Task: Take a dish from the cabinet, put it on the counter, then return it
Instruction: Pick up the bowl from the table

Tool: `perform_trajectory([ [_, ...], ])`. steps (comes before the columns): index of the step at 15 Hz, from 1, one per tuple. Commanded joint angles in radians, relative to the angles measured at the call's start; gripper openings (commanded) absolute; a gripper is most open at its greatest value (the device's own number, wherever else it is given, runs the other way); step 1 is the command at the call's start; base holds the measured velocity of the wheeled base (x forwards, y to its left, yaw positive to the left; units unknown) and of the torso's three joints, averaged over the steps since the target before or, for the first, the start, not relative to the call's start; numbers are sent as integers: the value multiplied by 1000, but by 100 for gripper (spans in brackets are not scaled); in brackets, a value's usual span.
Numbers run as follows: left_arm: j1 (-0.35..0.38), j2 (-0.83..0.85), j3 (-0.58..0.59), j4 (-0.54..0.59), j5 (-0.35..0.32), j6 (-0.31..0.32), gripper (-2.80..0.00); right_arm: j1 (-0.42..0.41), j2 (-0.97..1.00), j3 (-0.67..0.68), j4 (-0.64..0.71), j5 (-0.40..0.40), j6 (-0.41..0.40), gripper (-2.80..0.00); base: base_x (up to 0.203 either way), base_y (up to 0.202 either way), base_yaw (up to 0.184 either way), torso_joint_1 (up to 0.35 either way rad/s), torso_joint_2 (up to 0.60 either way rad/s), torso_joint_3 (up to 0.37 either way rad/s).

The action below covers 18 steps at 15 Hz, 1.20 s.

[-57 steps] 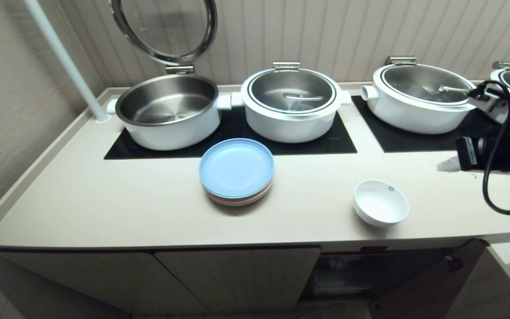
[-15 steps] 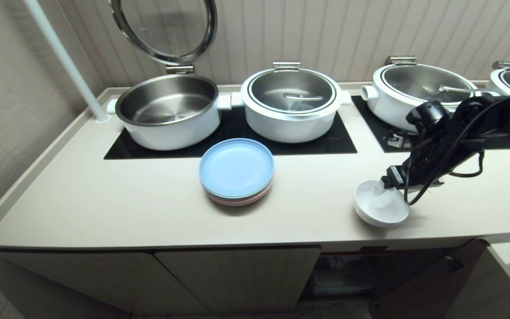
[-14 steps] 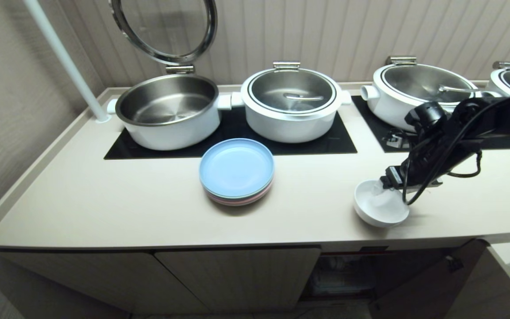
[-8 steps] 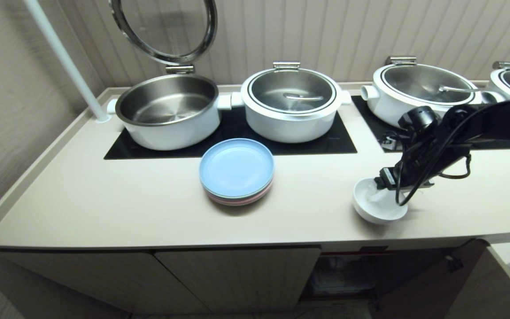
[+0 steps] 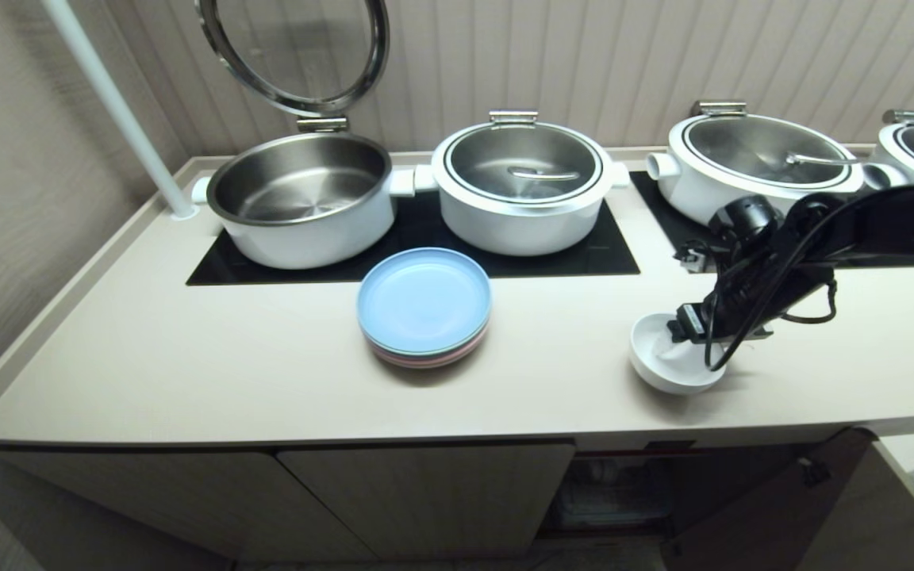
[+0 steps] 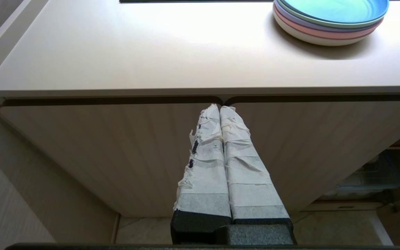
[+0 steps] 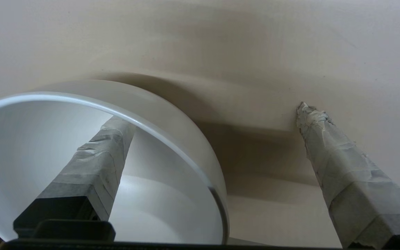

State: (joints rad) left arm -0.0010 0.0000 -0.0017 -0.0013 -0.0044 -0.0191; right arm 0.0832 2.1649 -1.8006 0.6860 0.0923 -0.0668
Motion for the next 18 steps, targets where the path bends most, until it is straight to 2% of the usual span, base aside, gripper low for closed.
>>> perform_trajectory([
  [1, 0, 0, 0, 0, 0, -1, -280, 1, -1, -2, 4, 1, -1, 0, 0, 0, 0, 0, 0, 0],
  [2, 0, 0, 0, 0, 0, -1, -280, 1, -3, -3, 4, 1, -1, 0, 0, 0, 0, 0, 0, 0],
  [3, 0, 0, 0, 0, 0, -1, -280, 0, -5, -3, 5, 1, -1, -280, 0, 0, 0, 0, 0, 0],
  [18, 1, 0, 0, -1, 0, -1, -280, 1, -39, 1, 8, 3, 1, -280, 0, 0, 0, 0, 0, 0],
])
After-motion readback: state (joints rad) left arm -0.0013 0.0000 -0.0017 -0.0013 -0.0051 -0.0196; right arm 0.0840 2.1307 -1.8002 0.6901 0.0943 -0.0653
